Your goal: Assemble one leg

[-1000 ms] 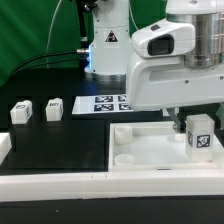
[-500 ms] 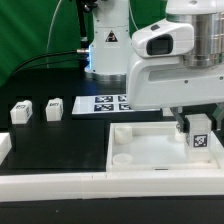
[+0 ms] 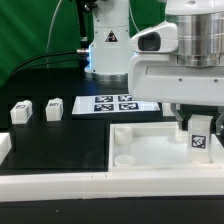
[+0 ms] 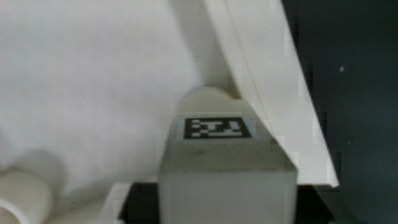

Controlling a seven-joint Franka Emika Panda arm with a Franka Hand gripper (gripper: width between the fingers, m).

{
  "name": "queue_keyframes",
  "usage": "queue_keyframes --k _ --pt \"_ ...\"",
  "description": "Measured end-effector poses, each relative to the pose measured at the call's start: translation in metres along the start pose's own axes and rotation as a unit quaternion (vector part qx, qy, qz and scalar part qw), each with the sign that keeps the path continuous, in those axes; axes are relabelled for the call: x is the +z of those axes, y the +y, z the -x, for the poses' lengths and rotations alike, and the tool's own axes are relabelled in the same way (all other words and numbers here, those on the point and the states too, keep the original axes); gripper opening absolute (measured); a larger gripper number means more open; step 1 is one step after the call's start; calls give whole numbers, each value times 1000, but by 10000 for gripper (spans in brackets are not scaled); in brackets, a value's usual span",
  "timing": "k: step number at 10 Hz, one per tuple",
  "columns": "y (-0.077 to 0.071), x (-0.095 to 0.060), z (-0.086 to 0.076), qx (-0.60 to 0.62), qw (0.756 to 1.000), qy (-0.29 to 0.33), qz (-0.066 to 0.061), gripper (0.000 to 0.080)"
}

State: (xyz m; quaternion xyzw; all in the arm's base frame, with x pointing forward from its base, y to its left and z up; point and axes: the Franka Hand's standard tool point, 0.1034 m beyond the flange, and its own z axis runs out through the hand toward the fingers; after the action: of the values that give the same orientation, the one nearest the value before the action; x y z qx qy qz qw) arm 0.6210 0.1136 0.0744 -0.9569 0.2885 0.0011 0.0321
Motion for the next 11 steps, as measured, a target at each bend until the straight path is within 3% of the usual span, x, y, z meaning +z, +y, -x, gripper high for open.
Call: queue_keyframes --k 2,4,11 --pt "0 0 -1 116 993 -1 -8 294" --pt "0 0 -1 253 967 -4 -9 294" --pt "0 -1 -3 579 815 -15 -15 294"
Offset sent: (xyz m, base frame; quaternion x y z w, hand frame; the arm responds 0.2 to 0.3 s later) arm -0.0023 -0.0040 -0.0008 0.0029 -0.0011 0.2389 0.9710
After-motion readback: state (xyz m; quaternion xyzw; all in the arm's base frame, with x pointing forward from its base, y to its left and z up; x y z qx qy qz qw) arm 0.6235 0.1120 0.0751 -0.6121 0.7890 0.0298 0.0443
